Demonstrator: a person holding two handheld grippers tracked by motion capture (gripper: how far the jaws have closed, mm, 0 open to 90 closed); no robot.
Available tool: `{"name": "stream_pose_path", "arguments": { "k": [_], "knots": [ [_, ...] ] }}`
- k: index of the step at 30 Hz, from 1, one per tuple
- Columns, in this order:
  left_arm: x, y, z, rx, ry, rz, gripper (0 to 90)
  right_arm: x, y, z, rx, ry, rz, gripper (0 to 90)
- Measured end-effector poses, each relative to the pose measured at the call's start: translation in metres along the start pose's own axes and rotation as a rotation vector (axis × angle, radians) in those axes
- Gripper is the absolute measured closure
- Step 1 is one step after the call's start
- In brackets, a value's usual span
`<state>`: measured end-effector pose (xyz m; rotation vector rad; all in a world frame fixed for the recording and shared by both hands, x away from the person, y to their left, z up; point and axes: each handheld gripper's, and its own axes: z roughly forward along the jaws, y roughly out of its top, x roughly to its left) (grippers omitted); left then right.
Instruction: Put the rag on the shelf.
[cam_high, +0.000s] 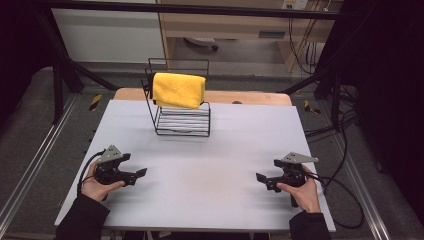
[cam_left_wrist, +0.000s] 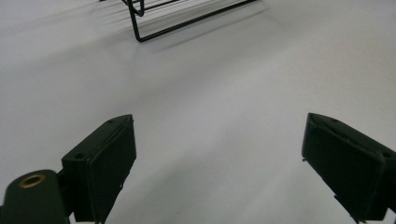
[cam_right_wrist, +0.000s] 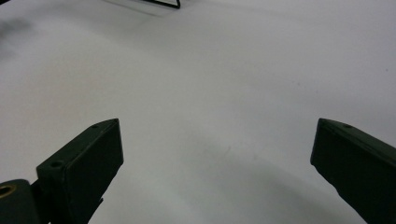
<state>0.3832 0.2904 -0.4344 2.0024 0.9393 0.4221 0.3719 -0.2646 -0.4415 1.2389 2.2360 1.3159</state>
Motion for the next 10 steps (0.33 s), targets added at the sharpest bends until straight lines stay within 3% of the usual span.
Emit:
{"name": "stream_pose_path", "arguments": {
  "k": [10],
  "knots": [
    [0.0004,-0.0091,-0.0013,0.002,0.009,0.008,9.8,-0.0004,-0.0043,-0.0077,-0.015,0.003,-0.003,2.1]
  ]
}}
